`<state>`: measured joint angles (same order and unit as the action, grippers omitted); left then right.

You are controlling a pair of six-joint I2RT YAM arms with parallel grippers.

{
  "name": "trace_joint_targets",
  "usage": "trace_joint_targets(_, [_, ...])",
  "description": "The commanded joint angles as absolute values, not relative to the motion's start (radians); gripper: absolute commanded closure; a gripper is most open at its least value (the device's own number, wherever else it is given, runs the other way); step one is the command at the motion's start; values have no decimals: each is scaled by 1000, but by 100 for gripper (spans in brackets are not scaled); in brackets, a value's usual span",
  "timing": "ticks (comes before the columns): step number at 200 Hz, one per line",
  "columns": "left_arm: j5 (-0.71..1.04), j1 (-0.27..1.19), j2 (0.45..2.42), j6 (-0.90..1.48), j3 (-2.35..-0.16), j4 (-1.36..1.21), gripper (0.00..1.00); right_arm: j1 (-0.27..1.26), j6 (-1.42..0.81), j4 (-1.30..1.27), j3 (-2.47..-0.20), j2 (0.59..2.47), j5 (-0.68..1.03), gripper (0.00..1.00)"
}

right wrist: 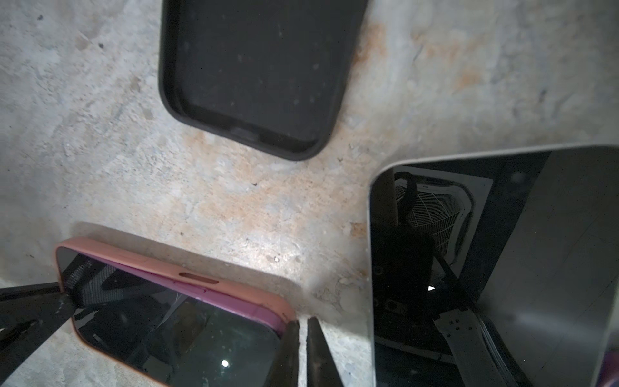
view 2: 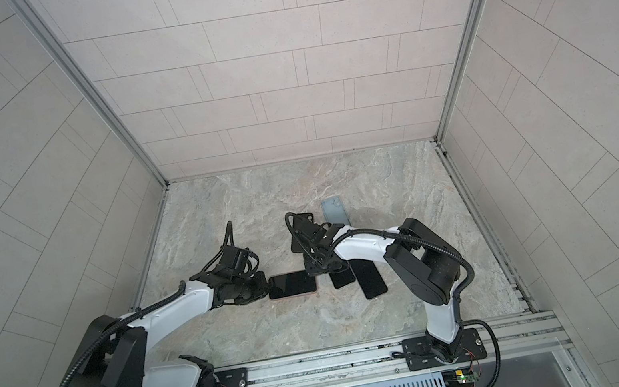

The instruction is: Put the phone into the phone case

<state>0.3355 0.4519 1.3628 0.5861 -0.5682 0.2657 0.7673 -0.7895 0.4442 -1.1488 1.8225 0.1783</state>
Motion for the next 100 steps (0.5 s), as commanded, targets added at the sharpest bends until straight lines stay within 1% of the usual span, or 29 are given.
trace_joint_targets(1, [336,459,1364,577,-572,307,86,775,-794,411,-1128,1770,180,89])
trace_joint_targets(100, [334,459,1361,577,-568,305,87,778,-805,377,-1114,1779,204,88])
